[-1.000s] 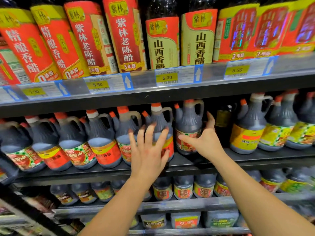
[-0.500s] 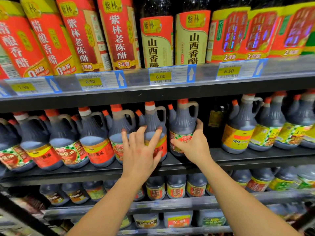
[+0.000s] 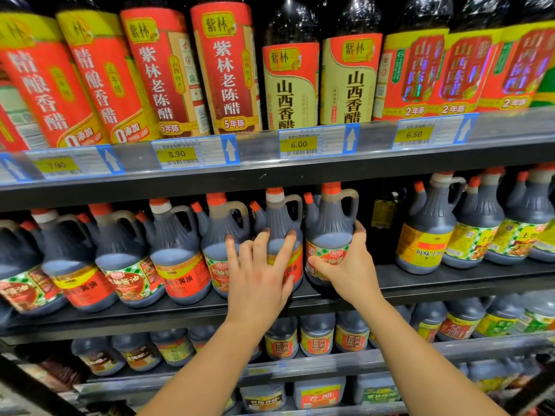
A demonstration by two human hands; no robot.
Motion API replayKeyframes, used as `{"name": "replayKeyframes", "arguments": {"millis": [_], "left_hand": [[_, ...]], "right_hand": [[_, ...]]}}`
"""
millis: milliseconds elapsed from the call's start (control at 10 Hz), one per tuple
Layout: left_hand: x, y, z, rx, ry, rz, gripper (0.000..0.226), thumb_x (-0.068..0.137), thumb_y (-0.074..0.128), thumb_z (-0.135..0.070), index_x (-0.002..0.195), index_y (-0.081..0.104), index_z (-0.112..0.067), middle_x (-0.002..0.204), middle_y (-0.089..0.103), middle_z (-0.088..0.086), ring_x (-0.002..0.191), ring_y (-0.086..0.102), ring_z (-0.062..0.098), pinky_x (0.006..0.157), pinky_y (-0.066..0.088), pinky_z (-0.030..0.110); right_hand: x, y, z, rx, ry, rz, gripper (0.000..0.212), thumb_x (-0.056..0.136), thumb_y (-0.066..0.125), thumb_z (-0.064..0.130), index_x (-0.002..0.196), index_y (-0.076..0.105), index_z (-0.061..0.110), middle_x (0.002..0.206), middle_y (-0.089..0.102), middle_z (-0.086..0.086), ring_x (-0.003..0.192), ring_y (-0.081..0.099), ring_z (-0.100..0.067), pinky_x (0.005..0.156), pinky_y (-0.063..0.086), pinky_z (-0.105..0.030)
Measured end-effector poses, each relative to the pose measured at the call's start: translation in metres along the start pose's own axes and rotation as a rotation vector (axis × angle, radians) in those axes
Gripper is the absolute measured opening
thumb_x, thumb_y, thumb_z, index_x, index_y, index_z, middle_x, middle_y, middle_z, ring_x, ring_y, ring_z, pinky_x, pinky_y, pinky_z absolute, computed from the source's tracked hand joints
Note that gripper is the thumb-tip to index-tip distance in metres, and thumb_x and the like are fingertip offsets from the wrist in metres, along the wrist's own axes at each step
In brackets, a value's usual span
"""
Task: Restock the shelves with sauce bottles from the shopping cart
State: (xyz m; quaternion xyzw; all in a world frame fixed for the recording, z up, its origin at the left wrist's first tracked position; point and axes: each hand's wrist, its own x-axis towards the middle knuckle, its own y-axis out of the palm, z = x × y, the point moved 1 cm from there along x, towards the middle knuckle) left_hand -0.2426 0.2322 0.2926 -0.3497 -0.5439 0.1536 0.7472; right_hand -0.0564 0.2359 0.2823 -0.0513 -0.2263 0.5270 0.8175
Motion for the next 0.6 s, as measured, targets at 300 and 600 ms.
{"name": "replayKeyframes", "arguments": {"millis": [300,600], "left_hand": [[-0.001,-0.004,0.004,-0.036,0.024,0.081,0.085,0.074,0.076,-0.043,0.149,0.039,-0.027,0.132,0.045,0.02,0.11,0.051,0.041,0.11,0.025,0.068],[-0.072,-0.04,0.033,-0.341,0.126,-0.03,0.063,0.076,0.069,-0.037,0.136,0.057,-0.021,0.138,0.047,0.012,0.127,0.049,0.033,0.102,0.045,0.055]], "right_hand": [[-0.001,0.002,-0.001,-0.041,0.022,-0.024,0.08,0.062,0.084,0.048,0.106,0.018,0.058,0.107,0.054,0.02,0.093,0.06,-0.002,0.069,0.049,-0.021],[-0.071,-0.005,-0.007,-0.245,-0.116,-0.257,0.092,0.073,0.077,0.044,0.148,0.03,0.019,0.145,0.042,-0.004,0.135,0.041,-0.025,0.105,0.039,-0.037]]}}
